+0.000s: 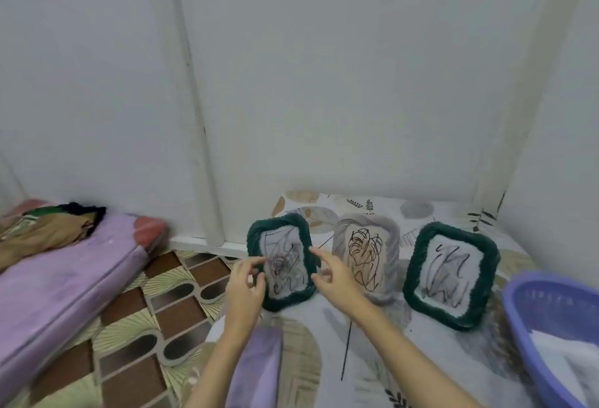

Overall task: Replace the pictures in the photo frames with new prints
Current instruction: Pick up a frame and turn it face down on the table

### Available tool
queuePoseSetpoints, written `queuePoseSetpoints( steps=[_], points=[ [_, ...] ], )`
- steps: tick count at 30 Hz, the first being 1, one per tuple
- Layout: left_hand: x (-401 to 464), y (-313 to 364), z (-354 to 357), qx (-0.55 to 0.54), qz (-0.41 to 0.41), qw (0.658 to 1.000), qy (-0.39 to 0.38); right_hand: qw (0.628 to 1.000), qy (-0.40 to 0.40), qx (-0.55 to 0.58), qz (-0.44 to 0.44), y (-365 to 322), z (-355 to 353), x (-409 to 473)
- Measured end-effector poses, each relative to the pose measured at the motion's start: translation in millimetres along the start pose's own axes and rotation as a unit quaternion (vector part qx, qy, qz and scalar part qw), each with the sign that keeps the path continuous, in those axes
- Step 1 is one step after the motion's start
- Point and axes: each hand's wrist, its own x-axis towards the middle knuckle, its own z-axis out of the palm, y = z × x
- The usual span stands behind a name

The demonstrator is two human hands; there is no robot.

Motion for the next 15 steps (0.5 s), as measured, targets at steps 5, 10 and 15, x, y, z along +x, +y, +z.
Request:
queuePoseSetpoints(
  steps=[5, 10, 15],
  points=[
    [11, -25, -2, -0.022, -0.052, 0.998, -0.034, 0.999, 0.01, -0.016, 0.033, 1, 30, 25],
    [25, -29, -2, -0.135, -0.094, 0.982, -0.09, 0.998, 0.017, -0.024, 0.048, 11, 36, 39],
    [22, -16, -15, -0.186, -0.115, 0.97, -0.101, 0.998, 0.042, -0.04, 0.033, 11, 23, 24]
  ],
)
